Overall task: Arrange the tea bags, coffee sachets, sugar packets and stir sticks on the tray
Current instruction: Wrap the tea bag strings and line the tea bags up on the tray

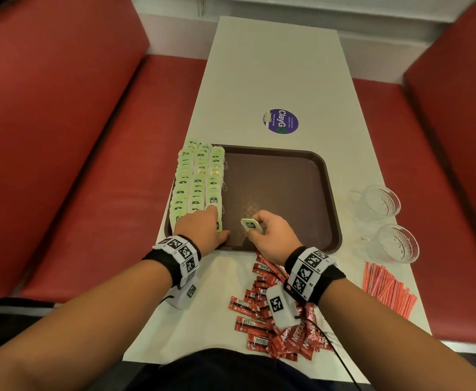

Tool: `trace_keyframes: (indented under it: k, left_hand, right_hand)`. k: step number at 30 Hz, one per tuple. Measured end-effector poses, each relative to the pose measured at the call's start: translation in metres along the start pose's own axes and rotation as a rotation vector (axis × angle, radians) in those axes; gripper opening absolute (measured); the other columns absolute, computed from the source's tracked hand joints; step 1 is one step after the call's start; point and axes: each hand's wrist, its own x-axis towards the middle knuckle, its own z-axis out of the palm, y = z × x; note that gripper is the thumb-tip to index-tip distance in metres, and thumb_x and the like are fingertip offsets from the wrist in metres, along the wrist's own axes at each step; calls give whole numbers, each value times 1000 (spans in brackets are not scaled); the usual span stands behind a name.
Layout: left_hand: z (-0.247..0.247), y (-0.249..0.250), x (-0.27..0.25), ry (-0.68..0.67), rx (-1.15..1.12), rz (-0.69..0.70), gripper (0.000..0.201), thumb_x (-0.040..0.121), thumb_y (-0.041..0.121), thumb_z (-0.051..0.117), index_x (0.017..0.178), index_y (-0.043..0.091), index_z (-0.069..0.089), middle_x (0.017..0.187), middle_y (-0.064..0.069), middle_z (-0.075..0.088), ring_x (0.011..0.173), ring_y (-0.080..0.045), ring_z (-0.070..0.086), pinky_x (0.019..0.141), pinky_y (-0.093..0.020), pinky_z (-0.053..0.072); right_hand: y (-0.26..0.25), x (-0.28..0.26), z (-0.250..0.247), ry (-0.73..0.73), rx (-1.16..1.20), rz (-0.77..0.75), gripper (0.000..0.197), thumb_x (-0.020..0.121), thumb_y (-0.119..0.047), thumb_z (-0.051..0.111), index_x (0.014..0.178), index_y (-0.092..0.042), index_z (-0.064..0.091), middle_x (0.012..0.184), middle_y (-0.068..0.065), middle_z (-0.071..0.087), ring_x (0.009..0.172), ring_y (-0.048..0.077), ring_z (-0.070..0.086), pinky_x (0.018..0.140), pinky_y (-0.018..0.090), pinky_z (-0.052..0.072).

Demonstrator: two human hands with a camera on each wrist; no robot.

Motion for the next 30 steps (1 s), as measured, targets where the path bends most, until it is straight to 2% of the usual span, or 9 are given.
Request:
trace_keyframes:
  k: [3,5,8,10,14,18,21,25,30]
  left_hand:
    - [-2,-2,5,-3,14,-17,40,89,54,57,101,18,45,90,-5,65,77,-29,62,62,-34,47]
    - [-5,-5,4,20,-7,5,38,92,56,54,96,19,43,84,-3,64,72,-27,60,60,-33,46]
    - [-13,-11,-2,117,-289,122,37,96,60,42,87,25,46,70,5,58,64,-16,55,58,-33,44]
    - [-20,-14,-7,143,-494,252,37,98,60,37,90,28,55,78,10,58,70,-4,53,64,-31,44]
    - [-25,-17,-12,165,-529,444,12,93,39,64,94,28,62,88,14,56,76,0,51,69,-22,41]
    - [-26,-27,-12,173,-651,279,6,93,25,66,94,28,61,72,10,64,61,-8,54,63,-29,46]
    - [-20,-39,-6,123,-537,151,9,94,30,65,99,24,61,71,12,63,64,-6,54,66,-28,46]
    - [-4,-44,-4,-48,-382,70,17,94,34,63,106,23,65,85,8,68,79,-15,62,74,-29,51]
    - [-2,-34,-7,18,-262,14,32,86,34,73,115,25,63,99,5,64,93,-20,62,79,-32,51]
  right_hand:
    - [3,0,2,0,-4,-13,5,90,-20,63,90,-24,61,84,-2,66,72,18,62,61,28,48]
    - [4,2,4,-1,2,-29,5,91,-21,64,90,-26,60,86,-4,66,75,17,63,60,25,47]
    - [5,5,6,-2,20,-52,9,93,-24,65,90,-29,59,87,-10,63,75,7,59,61,19,41]
    - [2,7,8,6,49,-64,13,93,-25,66,86,-31,57,79,-13,58,68,0,53,59,16,37]
    - [-11,10,13,-2,72,-136,10,92,-29,68,87,-25,61,75,-12,55,64,0,48,57,15,33]
    - [-16,13,19,-8,-13,-146,9,92,-32,67,92,-24,63,79,-12,58,69,1,51,58,13,33]
    - [-10,13,22,-20,-113,-103,13,93,-27,65,105,-23,62,97,-7,63,86,9,58,76,21,47]
    - [2,9,13,55,-448,30,28,93,-32,60,118,-21,55,118,1,55,111,23,52,95,40,49]
    - [19,0,0,83,-655,299,53,89,-43,63,131,-16,44,132,10,48,122,32,46,99,46,44]
